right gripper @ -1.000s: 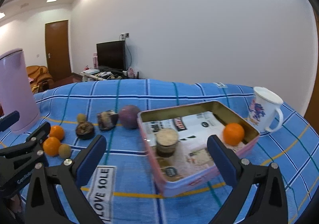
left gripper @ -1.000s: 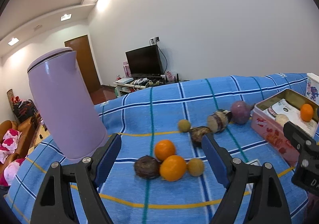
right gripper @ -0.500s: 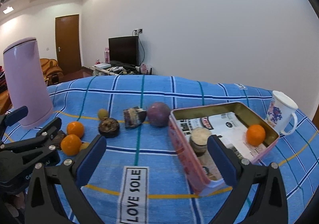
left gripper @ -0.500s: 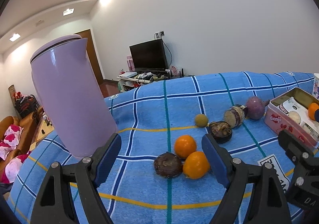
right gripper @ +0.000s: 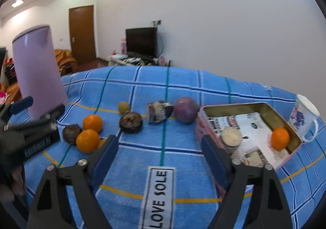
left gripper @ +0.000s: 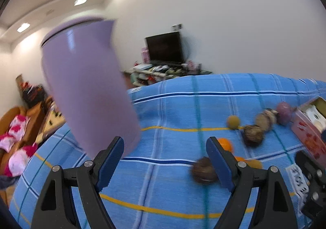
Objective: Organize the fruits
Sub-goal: 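Grasp a brown round fruit with the left tool while the right tool grasps a yellow-green fruit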
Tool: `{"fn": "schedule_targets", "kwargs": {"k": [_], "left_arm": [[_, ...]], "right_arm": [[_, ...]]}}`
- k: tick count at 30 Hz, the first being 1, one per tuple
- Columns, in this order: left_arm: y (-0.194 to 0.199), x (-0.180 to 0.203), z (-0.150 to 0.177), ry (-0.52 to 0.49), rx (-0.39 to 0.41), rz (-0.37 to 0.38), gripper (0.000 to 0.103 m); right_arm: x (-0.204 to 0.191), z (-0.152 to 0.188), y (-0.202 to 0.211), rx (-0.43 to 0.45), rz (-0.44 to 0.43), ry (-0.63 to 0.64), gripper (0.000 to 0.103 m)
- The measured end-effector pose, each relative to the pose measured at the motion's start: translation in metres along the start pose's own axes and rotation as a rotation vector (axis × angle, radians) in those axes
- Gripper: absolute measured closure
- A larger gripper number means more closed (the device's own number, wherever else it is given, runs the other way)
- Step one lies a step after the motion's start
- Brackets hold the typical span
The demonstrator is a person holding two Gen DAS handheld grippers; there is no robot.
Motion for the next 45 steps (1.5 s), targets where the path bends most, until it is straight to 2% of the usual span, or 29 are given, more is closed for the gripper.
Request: {"fn": "schedule_targets", "kwargs": {"k": [4,5,6,8,9,12,16,19,21,22,23,26,28,31,34,37,40,42,44,45], "left_arm": [[-0.011,-0.030,-0.003,0.056,-0.020,-0.077,0.019],[-0.012,-0.035,-0.004,0.065,-0.023,-0.089,0.019],[-0.014,-0.040,-0.004,0.068,-0.023,-0.101,0.019],[-0.015,-0.044,-0.004,0.059,-0.019,-0.128,0.019],[-0.016,-0.045,-0.004,0.050,-0.016,-0.140,0.019],[-0.017,-0.046,-0.002,0.041,-0.026,-0.131,0.019],[-0.015,-0.039,-0.003,0.024,-0.029,-0.101,0.019],[-0.014,-0.034,-0.003,-0.001,-0.024,-0.093,0.019],[-0.015,-0.033,-0.002,-0.007,-0.031,-0.084,0.019],[-0.016,-0.031,-0.001,-0.008,-0.038,-0.074,0.019],[-0.017,-0.030,0.000,-0.007,-0.046,-0.059,0.019],[-0.018,-0.021,0.003,-0.002,-0.067,0.035,0.019],[-0.015,-0.011,0.005,-0.009,-0.085,0.142,0.019],[-0.009,0.002,0.006,-0.046,-0.086,0.228,0.019],[-0.008,0.013,0.010,-0.099,-0.083,0.227,0.019],[-0.019,0.020,0.014,-0.109,-0.125,0.234,0.020],[-0.026,0.027,0.016,-0.108,-0.165,0.275,0.033],[-0.030,0.032,0.017,-0.110,-0.191,0.302,0.035],[-0.034,0.037,0.020,-0.118,-0.218,0.311,0.048],[-0.036,0.039,0.022,-0.117,-0.238,0.329,0.049]], "right_arm": [[-0.017,0.001,-0.011,-0.049,-0.082,0.029,0.021],[-0.024,0.000,-0.016,-0.071,-0.104,0.044,0.024],[-0.030,0.000,-0.020,-0.090,-0.118,0.054,0.027],[-0.042,0.000,-0.031,-0.133,-0.142,0.075,0.045],[-0.048,0.001,-0.037,-0.159,-0.151,0.089,0.048],[-0.058,0.004,-0.050,-0.221,-0.173,0.110,0.051],[-0.062,0.002,-0.059,-0.240,-0.164,0.118,0.052],[-0.063,0.002,-0.075,-0.293,-0.177,0.102,0.058],[-0.062,0.001,-0.077,-0.293,-0.186,0.097,0.063],[-0.062,0.002,-0.077,-0.292,-0.186,0.100,0.072],[-0.063,0.002,-0.076,-0.289,-0.194,0.104,0.074],[-0.061,0.002,-0.067,-0.259,-0.182,0.092,0.074],[-0.056,0.000,-0.058,-0.219,-0.168,0.074,0.074],[-0.046,-0.001,-0.040,-0.153,-0.152,0.044,0.074],[-0.039,0.002,-0.027,-0.116,-0.134,0.033,0.074],[-0.034,0.003,-0.021,-0.106,-0.133,0.022,0.074],[-0.033,0.003,-0.021,-0.110,-0.137,0.014,0.074],[-0.033,0.002,-0.024,-0.113,-0.138,0.014,0.074],[-0.031,0.003,-0.021,-0.113,-0.138,0.016,0.074],[-0.031,0.003,-0.021,-0.112,-0.137,0.019,0.074]]}}
Point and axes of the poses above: each gripper's, at about its wrist camera, not at the fingertips, and y roughly against the way its jaws point, x to its right, z to its underside, the point moved 4 cm from there along -y, roughly the way its jaws point
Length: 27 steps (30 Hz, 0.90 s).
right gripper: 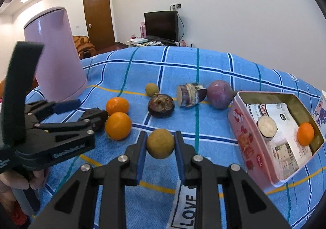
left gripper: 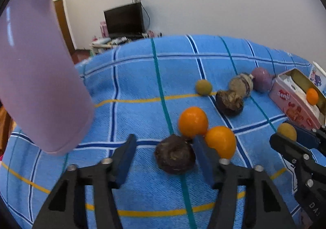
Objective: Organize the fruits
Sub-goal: 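Grasp a brown round fruit with the left tool while the right tool grasps a yellow-green fruit, then carry the brown fruit toward the tin with the left tool while the right tool drops the yellow-green fruit inside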
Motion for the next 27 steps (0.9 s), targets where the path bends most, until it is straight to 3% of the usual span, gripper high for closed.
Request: {"fn": "schedule_targets", "kwargs": {"k": [3,5,11,14,19,23,27], "left_arm": [[-0.007,0.001,0.002,0.020,-0.039,0.050,0.055],[-0.006,0.003,0.005,0.031,-0.043,0.090,0.065],[0.002,0.002,0.004,0.041,-0.004,0.076,0.065],[0.020,-0.003,0.003,0.071,0.080,0.083,0.065],[0.060,-0.006,-0.003,0.092,0.323,0.107,0.065],[0.072,0.001,-0.005,0.062,0.400,0.119,0.065],[0.077,0.010,-0.003,0.028,0.427,0.124,0.065]], "right_arm": [[0.000,0.002,0.003,0.004,0.004,0.009,0.074],[0.000,0.002,0.004,0.008,0.007,0.013,0.074],[-0.001,0.003,0.007,0.023,0.014,0.015,0.074],[-0.001,0.002,0.011,0.050,0.023,0.022,0.074],[0.000,-0.004,0.031,0.172,0.093,0.054,0.074],[0.009,-0.010,0.047,0.250,0.086,0.021,0.074],[0.018,-0.016,0.054,0.278,-0.008,-0.014,0.074]]}}
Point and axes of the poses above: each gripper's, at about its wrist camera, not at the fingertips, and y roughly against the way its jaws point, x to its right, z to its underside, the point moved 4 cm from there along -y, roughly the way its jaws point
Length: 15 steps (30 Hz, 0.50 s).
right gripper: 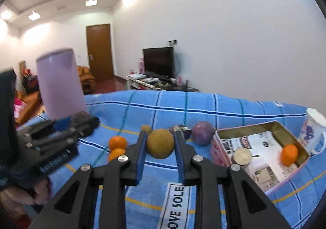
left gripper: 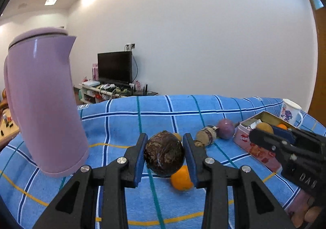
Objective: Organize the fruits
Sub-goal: 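Carry the brown fruit toward the tin with the left tool while the right tool drops the yellow-green fruit inside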
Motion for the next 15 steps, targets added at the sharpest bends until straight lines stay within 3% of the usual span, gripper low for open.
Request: {"fn": "schedule_targets", "kwargs": {"k": [7,15], "left_arm": [[0.000,0.002,0.001,0.020,-0.003,-0.031,0.065],[-0.011,0.016,0.005,0.042,-0.063,-0.083,0.065]], "right_arm": [[0.023,-0.003,0.001,-0.014,-0.083,-0.087,0.074],[0.053,0.002,0.013,-0.007,-0.016,-0.076,0.074]]}}
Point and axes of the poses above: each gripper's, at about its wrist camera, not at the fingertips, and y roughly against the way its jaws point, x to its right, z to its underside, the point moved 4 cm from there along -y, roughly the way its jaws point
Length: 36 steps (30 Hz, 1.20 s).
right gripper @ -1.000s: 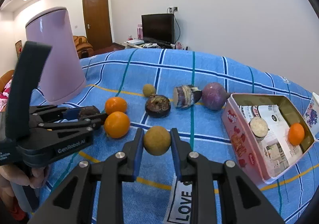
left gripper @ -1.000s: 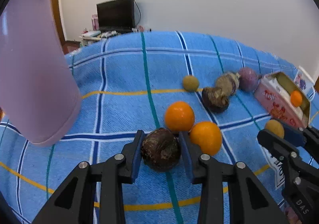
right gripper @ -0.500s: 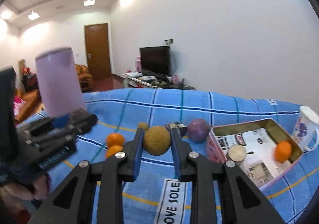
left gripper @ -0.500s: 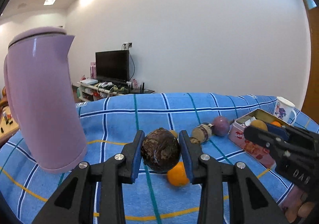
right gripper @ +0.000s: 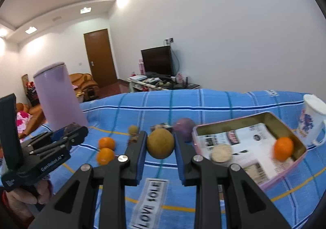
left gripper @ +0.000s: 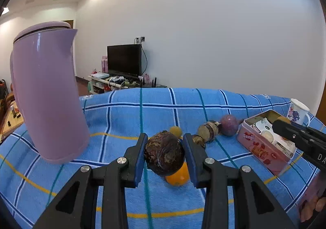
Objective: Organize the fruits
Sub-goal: 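Carry the brown fruit toward the tin with the left tool while the right tool drops the yellow-green fruit inside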
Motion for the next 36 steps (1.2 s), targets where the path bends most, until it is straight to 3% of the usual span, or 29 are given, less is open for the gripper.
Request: {"fn": "schedule_targets", "kwargs": {"k": [11,36], "left_arm": [[0.000,0.053,0.000,-0.072,0.001,-0.044,0.065],[-0.025,0.184,-0.022,-0.131,0.008,0.094,0.065]], "right_arm": [[0.037,-0.003,0.014,0.025,0.099,0.030,0.074],[0.166,-0.010,0.019,-0.003,0.311,-0.041,0.073]]}}
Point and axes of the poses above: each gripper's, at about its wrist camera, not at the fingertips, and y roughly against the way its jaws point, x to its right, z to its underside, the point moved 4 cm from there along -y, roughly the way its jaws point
